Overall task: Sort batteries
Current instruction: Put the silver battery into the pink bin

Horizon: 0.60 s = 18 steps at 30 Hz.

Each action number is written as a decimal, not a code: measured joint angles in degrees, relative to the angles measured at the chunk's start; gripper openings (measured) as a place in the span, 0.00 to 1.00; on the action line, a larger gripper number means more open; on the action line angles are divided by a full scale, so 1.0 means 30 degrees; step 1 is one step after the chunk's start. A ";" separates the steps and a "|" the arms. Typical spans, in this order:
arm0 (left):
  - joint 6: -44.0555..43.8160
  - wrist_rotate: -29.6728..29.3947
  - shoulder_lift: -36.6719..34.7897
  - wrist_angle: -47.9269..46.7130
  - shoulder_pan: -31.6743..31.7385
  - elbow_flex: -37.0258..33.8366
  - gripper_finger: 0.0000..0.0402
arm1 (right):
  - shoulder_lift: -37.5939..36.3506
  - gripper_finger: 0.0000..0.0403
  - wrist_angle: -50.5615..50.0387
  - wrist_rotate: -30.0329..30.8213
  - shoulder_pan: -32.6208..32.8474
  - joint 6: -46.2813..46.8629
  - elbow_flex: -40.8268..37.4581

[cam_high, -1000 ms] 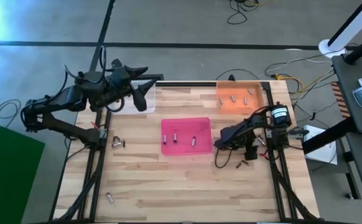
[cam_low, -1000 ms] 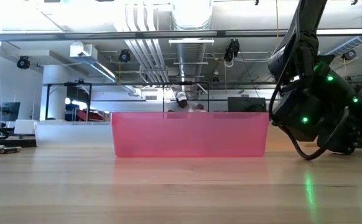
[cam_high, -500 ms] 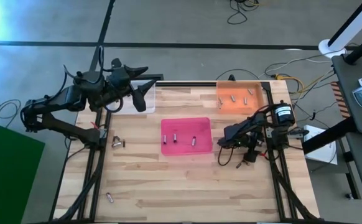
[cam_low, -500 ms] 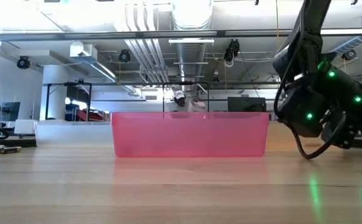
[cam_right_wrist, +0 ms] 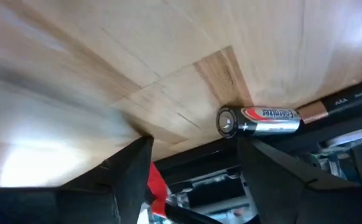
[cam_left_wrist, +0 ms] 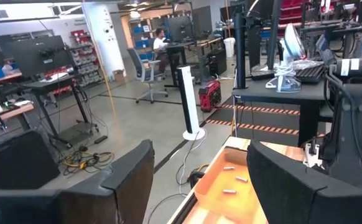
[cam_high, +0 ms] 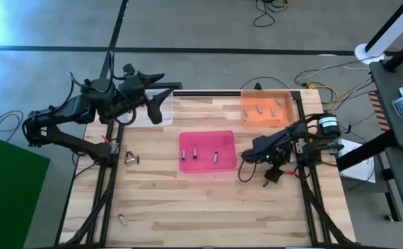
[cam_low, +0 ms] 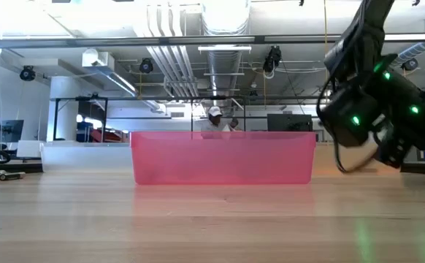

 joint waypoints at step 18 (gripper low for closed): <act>-0.0008 0.0506 0.0197 0.0642 0.0415 0.0000 0.58 | -0.0895 0.65 -0.1064 0.1088 -0.0898 -0.0160 -0.0169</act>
